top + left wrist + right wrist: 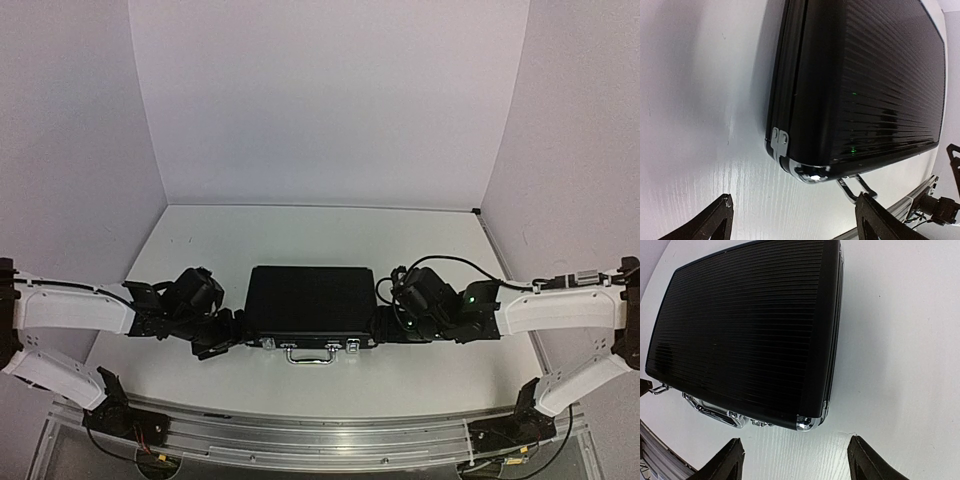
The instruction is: Pack up texas hold em set
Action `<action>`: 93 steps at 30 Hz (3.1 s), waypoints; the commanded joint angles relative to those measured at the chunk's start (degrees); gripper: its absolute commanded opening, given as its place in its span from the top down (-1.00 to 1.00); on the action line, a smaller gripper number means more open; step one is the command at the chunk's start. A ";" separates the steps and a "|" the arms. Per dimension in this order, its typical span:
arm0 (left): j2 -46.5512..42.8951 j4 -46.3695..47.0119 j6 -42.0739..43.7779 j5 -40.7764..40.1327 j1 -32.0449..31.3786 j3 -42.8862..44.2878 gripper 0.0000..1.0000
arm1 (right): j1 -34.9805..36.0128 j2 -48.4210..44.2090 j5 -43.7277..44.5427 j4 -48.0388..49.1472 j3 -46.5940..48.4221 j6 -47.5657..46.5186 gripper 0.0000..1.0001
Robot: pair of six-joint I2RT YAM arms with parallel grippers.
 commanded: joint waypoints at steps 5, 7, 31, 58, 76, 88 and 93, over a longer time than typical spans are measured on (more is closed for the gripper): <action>6.12 5.40 -0.12 2.34 -0.33 1.23 -0.68 | 0.03 -0.67 0.01 -0.28 -0.83 -0.48 -0.39; 5.85 5.56 -0.51 2.12 -0.34 0.97 -0.68 | 0.02 -0.82 0.00 -0.28 -0.85 -0.56 -0.39; 7.67 5.09 0.56 5.30 -0.40 1.41 -0.46 | 0.05 -1.42 0.58 -0.71 -1.53 -0.61 -0.39; 29.57 -5.36 -5.08 -13.99 -8.75 9.93 0.21 | 0.06 -3.94 7.51 -2.78 -2.52 -0.21 -0.45; 27.44 1.42 -9.10 -32.49 -20.96 4.71 0.18 | 0.06 -1.85 9.83 -2.92 -3.94 1.50 -0.47; 7.56 3.80 -8.63 -34.73 -21.36 -1.69 -0.01 | 0.04 -1.11 10.02 -2.91 -2.95 1.09 -0.48; 0.54 -1.42 -4.65 -35.86 -21.33 4.56 -0.79 | 0.03 -2.74 9.21 -3.18 -1.32 -1.86 -0.55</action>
